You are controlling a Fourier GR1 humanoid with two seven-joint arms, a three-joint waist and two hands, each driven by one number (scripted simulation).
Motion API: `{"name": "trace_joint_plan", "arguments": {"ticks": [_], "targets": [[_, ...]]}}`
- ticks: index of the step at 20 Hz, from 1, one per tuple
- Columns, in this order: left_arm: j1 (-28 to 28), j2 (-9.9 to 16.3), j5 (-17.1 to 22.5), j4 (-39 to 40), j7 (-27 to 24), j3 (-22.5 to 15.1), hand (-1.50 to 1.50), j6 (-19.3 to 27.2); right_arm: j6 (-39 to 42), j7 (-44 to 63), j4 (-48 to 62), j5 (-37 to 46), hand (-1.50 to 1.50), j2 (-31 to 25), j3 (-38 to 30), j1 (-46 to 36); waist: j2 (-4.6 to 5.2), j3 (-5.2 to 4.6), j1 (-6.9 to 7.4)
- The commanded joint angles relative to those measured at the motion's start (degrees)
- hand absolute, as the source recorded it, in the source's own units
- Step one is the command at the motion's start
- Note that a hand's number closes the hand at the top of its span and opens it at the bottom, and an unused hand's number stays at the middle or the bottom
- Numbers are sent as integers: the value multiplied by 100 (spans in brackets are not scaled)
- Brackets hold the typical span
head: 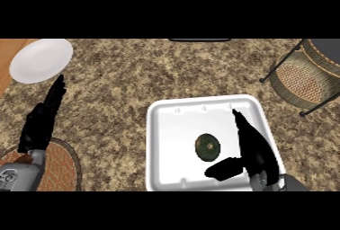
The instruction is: Pick the squash from the tray and place it in the tiered basket
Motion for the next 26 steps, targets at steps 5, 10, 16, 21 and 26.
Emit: {"name": "trace_joint_plan", "arguments": {"ticks": [5,10,16,21,26], "targets": [[-6,-95,-18,265,-205,148,0,-109,248,1283,42,959,-150,573,368,80,1,0,-29],[-159,-106,-63,390,-150,221,0,-146,755,1318,154,852,-150,774,-22,-111,6,0,-36],[-150,-201,-86,460,-250,300,0,-154,637,1002,686,1131,-150,1244,-129,110,14,1,-37],[0,-333,-299,67,-57,153,0,-15,877,778,952,1113,-150,1364,-611,65,11,5,4],[326,-68,-132,-396,59,382,0,-375,888,437,973,1341,-150,1490,-614,481,0,6,20]]}}
